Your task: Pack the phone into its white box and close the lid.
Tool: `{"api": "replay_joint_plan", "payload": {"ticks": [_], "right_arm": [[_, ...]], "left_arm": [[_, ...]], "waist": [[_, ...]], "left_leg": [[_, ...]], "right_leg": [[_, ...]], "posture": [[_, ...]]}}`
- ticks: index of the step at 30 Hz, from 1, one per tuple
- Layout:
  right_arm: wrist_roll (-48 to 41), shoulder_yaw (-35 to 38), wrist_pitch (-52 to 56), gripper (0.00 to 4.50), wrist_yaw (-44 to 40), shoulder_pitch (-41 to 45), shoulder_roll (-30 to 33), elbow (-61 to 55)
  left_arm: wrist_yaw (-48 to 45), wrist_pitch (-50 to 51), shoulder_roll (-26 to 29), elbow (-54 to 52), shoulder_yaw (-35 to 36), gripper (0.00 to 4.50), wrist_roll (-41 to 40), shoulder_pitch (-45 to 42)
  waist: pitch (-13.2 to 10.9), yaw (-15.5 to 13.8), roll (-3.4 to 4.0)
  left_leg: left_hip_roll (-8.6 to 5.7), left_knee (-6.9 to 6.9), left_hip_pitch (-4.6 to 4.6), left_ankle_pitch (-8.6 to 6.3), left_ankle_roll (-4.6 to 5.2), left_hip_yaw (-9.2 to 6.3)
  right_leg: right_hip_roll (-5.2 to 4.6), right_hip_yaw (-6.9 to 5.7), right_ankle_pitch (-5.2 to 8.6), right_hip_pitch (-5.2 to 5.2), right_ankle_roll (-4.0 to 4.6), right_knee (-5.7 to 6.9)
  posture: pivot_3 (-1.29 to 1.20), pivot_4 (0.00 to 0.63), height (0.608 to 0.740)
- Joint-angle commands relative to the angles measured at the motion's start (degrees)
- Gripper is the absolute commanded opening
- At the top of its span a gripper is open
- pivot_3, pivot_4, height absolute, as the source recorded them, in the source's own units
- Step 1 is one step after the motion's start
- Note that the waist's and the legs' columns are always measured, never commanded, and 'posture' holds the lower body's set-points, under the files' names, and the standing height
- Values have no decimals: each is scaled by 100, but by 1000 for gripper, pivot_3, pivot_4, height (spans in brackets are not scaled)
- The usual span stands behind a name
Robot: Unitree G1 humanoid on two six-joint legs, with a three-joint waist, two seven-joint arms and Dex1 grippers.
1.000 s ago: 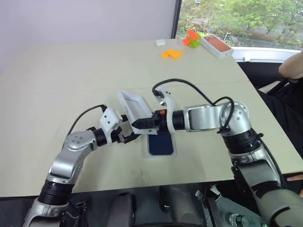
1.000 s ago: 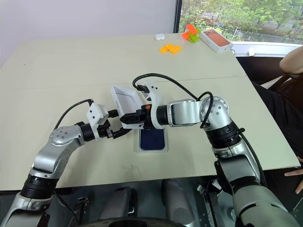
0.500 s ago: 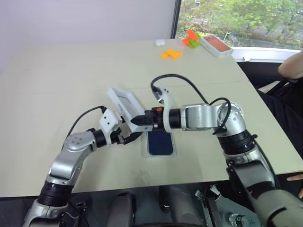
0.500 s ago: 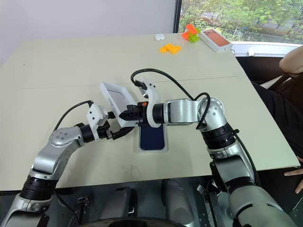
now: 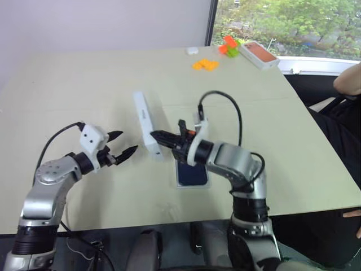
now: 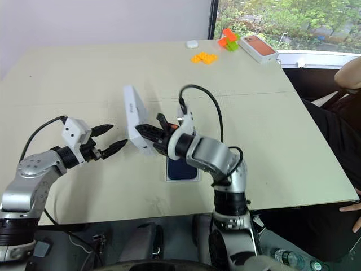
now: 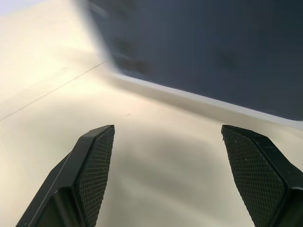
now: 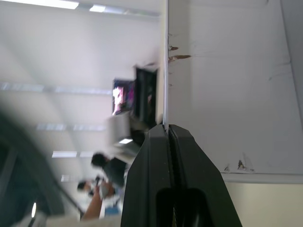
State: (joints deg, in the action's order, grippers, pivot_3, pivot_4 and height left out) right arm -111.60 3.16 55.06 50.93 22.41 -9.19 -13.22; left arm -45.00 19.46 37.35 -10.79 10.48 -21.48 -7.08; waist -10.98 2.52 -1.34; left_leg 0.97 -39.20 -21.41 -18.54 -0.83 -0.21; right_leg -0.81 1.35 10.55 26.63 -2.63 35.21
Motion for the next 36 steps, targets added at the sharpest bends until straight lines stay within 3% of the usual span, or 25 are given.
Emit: {"api": "replay_joint_plan", "payload": {"ticks": [1, 6, 12, 15, 20, 31, 36], "right_arm": [[-140, -212, -264, 51, 340, -351, -825, -539], [-140, -218, -496, 51, 664, -651, -762, -675], [-140, -175, -435, 51, 463, -579, -387, -735], [-140, -157, -298, 930, 281, -579, -108, -741], [-140, -182, -19, 3388, -155, -563, 626, -755], [-140, -151, 728, 3388, -1836, 490, 3435, -352], [862, -468, 1407, 3388, -2986, 879, 4795, -503]], "left_arm": [[-74, 33, 125, -116, 172, 3833, -125, -11], [-97, 82, 90, -179, -30, 3833, -111, -102], [-90, 19, -246, -105, -570, 3833, 42, -471], [-39, -44, -558, 34, -914, 3833, 130, -774], [-81, -80, -763, 155, -1102, 3833, 186, -950], [-169, -169, -845, 284, -1108, 3833, 150, -965], [-214, -191, -837, 263, -1115, 3833, 153, -879]], "waist": [[-2, 15, 2], [-1, 5, 0], [0, 0, 0], [0, -1, 0], [0, 6, -1], [0, -5, -1], [1, -19, -3]], "left_leg": [[-1, -1, 1, 0, 0, 3], [6, -1, 8, 0, 0, -4], [5, -1, 7, 0, 0, -3], [1, -1, 5, 0, 0, -2], [0, 0, 1, 0, 0, -2], [-3, -1, 11, 0, 1, 5], [-4, -1, 6, 0, 1, 6]], "right_leg": [[-1, 0, 0, 1, 0, 2], [14, 2, 0, -2, 0, 5], [16, 0, 0, -4, 1, 5], [13, 1, 0, -4, 0, 1], [11, 3, 1, -5, -1, -3], [27, 2, 3, -11, -4, 3], [20, 3, 2, -11, -2, -4]], "posture": [[0, 150, 740], [0, 150, 740], [0, 150, 740], [0, 150, 740], [0, 150, 740], [0, 150, 740], [0, 150, 740]]}}
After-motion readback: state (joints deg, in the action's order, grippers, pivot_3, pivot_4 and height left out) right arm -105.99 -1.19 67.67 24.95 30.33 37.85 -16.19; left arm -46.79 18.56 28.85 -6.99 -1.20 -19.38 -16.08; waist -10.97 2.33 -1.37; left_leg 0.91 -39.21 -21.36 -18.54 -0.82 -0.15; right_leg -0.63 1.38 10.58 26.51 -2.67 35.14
